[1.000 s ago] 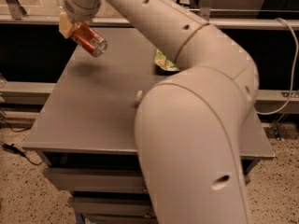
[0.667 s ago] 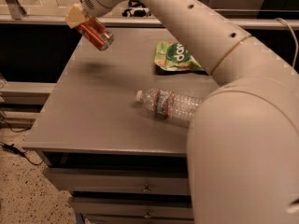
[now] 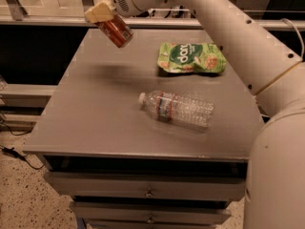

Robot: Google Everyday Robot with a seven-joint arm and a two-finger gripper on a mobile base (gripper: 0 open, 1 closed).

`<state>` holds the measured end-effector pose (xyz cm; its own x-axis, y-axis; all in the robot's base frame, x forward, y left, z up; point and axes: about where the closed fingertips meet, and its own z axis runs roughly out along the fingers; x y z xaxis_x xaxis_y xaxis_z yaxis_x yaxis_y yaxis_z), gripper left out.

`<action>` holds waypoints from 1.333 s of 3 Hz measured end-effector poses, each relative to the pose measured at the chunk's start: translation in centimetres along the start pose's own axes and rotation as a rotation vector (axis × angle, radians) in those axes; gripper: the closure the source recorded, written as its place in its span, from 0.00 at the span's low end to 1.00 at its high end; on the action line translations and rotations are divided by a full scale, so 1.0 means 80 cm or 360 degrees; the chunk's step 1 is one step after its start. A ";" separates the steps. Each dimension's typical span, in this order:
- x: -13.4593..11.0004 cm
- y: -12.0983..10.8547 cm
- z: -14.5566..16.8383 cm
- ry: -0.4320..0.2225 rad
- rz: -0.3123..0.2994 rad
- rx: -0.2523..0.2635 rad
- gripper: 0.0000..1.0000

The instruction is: Place coke can upright

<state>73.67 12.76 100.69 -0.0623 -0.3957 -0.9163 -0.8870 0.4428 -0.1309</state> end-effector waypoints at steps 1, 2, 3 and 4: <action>0.004 -0.003 -0.013 -0.0030 -0.0046 -0.0006 1.00; 0.010 0.006 -0.012 -0.0076 -0.0021 -0.0015 1.00; 0.030 0.014 -0.029 -0.0183 0.0011 -0.0006 1.00; 0.047 0.017 -0.069 -0.0308 0.0039 0.0025 1.00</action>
Offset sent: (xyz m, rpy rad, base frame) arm -0.0184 -0.0201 -0.0087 0.0960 -0.0368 0.0095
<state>69.73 7.43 99.16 0.0068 -0.2235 -0.9747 -0.8790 0.4634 -0.1124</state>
